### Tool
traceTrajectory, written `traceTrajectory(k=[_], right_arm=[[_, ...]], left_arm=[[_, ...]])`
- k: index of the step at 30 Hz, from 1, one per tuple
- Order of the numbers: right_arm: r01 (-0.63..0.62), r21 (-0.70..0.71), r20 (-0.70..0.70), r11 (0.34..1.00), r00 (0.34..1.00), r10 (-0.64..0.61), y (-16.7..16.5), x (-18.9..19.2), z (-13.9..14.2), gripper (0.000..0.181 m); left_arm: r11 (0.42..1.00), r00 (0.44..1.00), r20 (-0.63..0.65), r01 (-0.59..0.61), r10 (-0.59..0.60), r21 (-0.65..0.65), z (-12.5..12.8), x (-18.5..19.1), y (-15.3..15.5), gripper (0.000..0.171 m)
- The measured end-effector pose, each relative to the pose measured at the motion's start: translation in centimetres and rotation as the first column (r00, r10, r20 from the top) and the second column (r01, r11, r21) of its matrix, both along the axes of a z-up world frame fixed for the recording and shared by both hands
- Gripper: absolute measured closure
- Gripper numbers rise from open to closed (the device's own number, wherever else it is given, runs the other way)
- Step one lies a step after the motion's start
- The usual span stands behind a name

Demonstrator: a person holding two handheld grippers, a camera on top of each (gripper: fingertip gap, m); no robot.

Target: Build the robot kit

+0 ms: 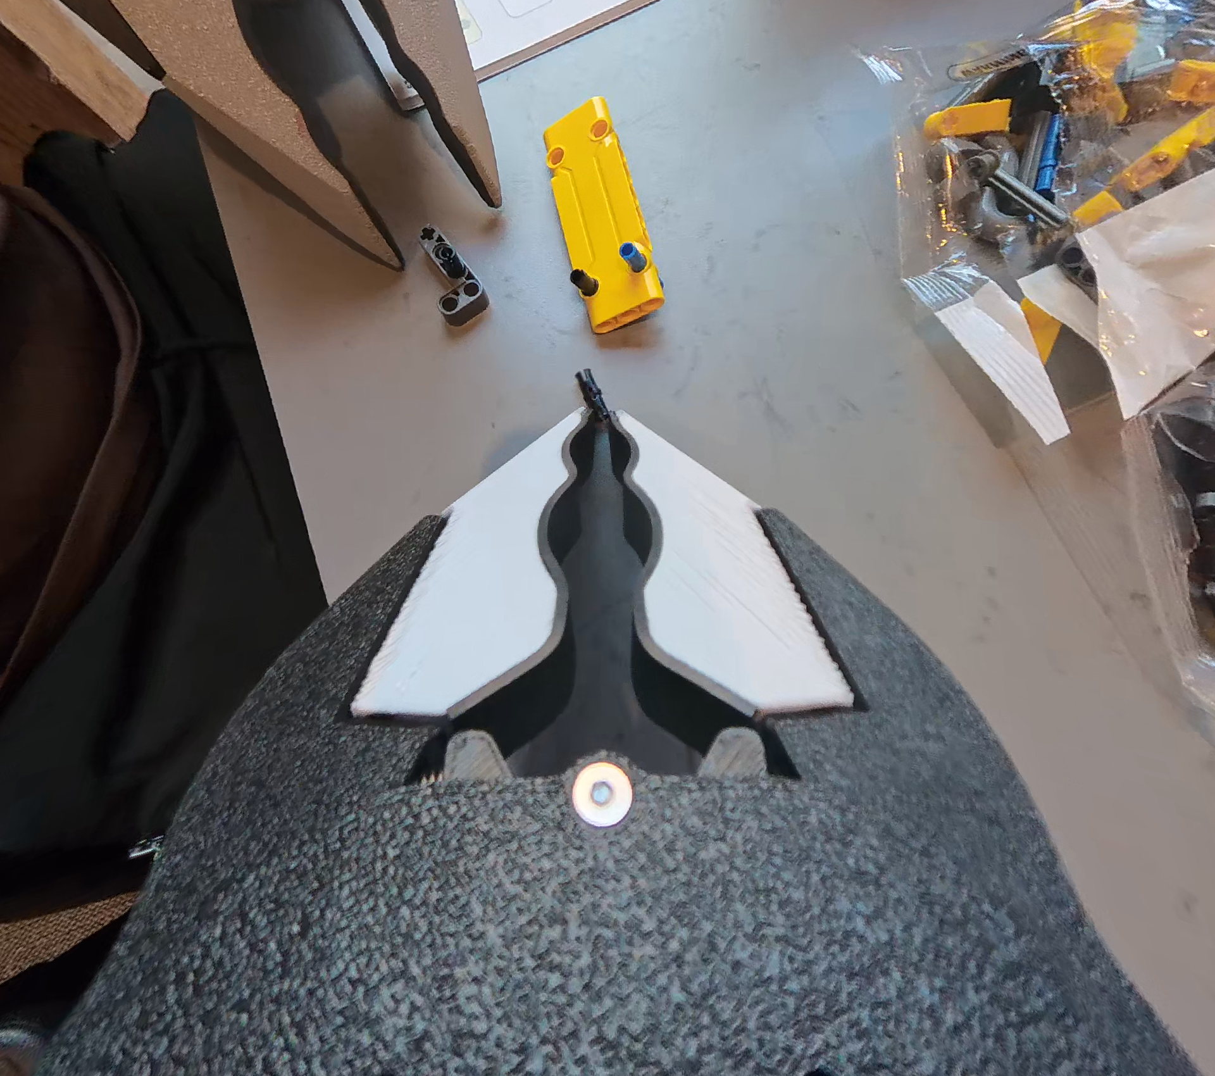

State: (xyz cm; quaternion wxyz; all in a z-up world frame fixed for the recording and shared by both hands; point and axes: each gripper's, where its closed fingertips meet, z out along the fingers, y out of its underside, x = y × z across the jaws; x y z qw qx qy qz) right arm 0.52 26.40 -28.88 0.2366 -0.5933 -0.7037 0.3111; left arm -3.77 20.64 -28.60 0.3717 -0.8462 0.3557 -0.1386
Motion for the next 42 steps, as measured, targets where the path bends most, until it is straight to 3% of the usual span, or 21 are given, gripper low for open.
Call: traceTrajectory(k=[10, 17, 24, 35, 42], right_arm=[[0.007, 0.000, -0.153, 1.000, 0.988, -0.007, -1.3, -1.1, 2.4, 0.177], [-0.055, 0.177, -0.255, 0.983, 0.962, 0.100, -3.6, -2.8, 4.7, 0.177], [-0.049, 0.363, -0.279, 0.931, 0.947, 0.159, -4.4, -3.3, 5.6, 0.177], [-0.074, 0.402, -0.281, 0.912, 0.939, 0.200, -5.4, -3.5, 5.8, 0.177], [-0.100, 0.441, -0.253, 0.892, 0.939, 0.231, -6.2, -3.8, 5.7, 0.177]], left_arm=[[1.000, 1.000, 0.025, -0.002, 0.001, 0.019, 0.5, 0.0, 0.0, 0.142], [1.000, 0.989, 0.148, -0.002, -0.001, 0.017, 1.8, -0.1, 0.0, 0.144], [0.999, 0.956, 0.292, 0.033, -0.027, -0.016, 3.8, 0.0, -0.3, 0.145], [0.995, 0.904, 0.424, 0.084, -0.052, -0.057, 4.7, 1.2, -0.8, 0.149], [0.995, 0.896, 0.441, 0.087, -0.058, -0.047, 4.9, 1.2, -0.7, 0.158]])
